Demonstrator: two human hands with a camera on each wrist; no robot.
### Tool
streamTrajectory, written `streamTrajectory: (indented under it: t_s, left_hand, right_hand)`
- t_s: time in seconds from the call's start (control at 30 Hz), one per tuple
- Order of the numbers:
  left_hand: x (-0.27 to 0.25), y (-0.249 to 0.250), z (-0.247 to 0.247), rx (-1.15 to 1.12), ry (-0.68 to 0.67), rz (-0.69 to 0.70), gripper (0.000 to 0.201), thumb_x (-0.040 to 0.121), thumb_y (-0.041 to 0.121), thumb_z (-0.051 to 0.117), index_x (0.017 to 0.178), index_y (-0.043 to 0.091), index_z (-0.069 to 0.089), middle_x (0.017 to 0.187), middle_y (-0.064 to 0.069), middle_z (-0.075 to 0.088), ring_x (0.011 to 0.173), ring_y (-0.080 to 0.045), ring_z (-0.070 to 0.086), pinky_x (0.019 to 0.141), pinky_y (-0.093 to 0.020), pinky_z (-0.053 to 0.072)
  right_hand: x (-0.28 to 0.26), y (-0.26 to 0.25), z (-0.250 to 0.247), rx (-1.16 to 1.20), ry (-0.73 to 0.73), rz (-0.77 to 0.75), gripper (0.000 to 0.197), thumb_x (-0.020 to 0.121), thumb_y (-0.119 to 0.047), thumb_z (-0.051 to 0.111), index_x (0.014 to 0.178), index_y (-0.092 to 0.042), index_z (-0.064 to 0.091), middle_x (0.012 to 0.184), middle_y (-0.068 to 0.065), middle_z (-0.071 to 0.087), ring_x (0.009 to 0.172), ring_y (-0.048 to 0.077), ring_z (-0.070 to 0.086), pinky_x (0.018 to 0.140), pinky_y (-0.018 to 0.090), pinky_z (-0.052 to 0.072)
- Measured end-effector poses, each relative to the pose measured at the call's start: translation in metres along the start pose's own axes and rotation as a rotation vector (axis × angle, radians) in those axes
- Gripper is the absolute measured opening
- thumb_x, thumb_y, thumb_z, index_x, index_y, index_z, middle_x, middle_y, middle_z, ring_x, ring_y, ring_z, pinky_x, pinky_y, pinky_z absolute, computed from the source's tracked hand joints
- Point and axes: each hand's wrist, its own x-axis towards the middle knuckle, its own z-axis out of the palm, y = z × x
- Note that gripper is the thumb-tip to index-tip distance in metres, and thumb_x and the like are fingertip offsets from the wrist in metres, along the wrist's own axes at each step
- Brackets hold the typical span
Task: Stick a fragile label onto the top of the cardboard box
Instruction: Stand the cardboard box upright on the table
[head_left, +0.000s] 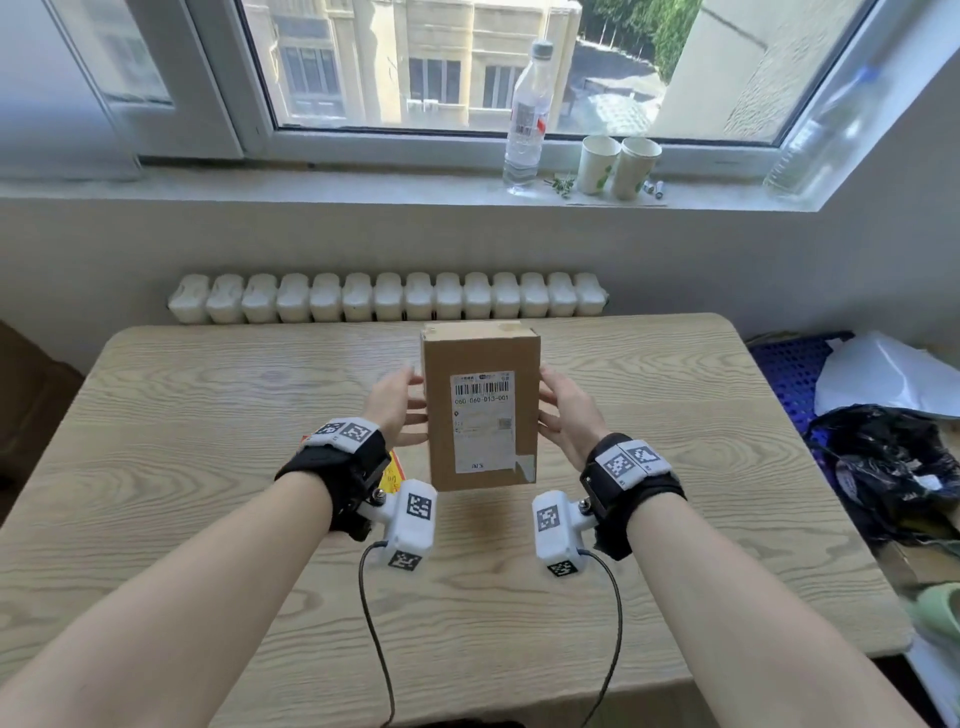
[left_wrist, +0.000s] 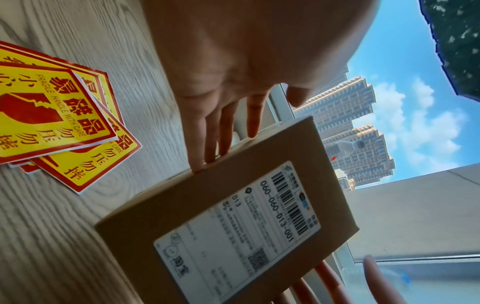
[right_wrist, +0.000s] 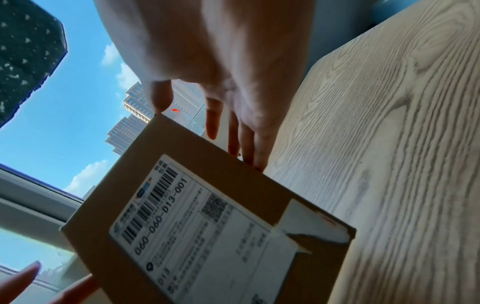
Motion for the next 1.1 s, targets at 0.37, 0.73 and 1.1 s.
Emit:
streamTrajectory:
  t_s: [0.37,0.73,1.1]
  left_hand:
    - [0.005,0.002,0.007,0.035,0.010,0.044,0.032,0.090,0.043,0.053,0.105,0.014,0.051,0.096,-0.006,0.058,0.089,-0.020,0.058,0.089,-0.046,0.048]
    - [0.017,-0.018,0.012,0.063,-0.004,-0.027,0.036,0.095,0.027,0.050,0.128,0.012,0.054,0.139,-0.008,0.052,0.126,-0.023,0.047,0.099,-0.045,0.039]
    - [0.013,-0.021,0.011,0.320,0.021,0.138,0.046,0.095,0.027,0.048,0.139,0.012,0.042,0.141,-0.013,0.050,0.113,-0.026,0.053,0.087,-0.037,0.048]
  right_hand:
    - [0.004,-0.013,-0.002,0.027,-0.028,0.001,0.039,0.089,-0.049,0.047,0.113,-0.019,0.053,0.107,0.004,0.061,0.098,0.024,0.060,0.091,0.041,0.047]
    - [0.017,0.003,-0.002,-0.022,0.033,0.030,0.022,0.096,-0.020,0.042,0.116,-0.013,0.046,0.089,0.000,0.055,0.079,0.014,0.055,0.070,0.025,0.046]
    - [0.020,0.007,-0.003,-0.366,0.052,-0.062,0.042,0.096,-0.027,0.042,0.133,-0.008,0.048,0.127,0.010,0.058,0.118,0.022,0.054,0.104,0.037,0.040]
